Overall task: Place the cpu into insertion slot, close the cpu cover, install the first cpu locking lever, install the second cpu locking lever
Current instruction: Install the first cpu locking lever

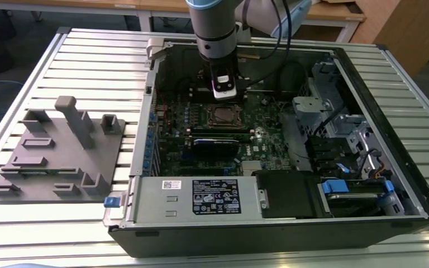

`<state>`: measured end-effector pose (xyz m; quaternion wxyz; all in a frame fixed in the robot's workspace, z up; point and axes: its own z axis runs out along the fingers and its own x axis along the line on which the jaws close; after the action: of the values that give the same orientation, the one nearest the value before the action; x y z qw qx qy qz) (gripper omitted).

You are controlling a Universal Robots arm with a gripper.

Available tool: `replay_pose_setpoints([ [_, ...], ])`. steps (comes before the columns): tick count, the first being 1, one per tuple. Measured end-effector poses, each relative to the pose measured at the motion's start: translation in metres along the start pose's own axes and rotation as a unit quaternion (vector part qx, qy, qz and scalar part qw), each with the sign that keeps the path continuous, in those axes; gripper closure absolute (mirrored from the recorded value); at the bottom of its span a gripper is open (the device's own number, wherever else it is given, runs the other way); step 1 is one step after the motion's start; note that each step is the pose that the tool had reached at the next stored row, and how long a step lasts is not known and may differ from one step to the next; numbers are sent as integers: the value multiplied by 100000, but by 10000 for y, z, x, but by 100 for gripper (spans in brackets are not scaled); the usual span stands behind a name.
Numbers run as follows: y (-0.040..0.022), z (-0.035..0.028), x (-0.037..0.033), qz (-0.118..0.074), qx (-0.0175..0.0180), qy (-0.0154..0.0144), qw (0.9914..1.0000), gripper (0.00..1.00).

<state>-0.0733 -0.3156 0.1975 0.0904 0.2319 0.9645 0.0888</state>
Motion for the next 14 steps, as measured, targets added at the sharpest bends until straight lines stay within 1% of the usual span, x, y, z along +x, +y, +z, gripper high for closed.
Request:
replay_pose_setpoints([
  [5,4,-17,-2,2,-8,-3,100000,90],
  [14,14,-18,9,4,-7,-11,100000,90],
])
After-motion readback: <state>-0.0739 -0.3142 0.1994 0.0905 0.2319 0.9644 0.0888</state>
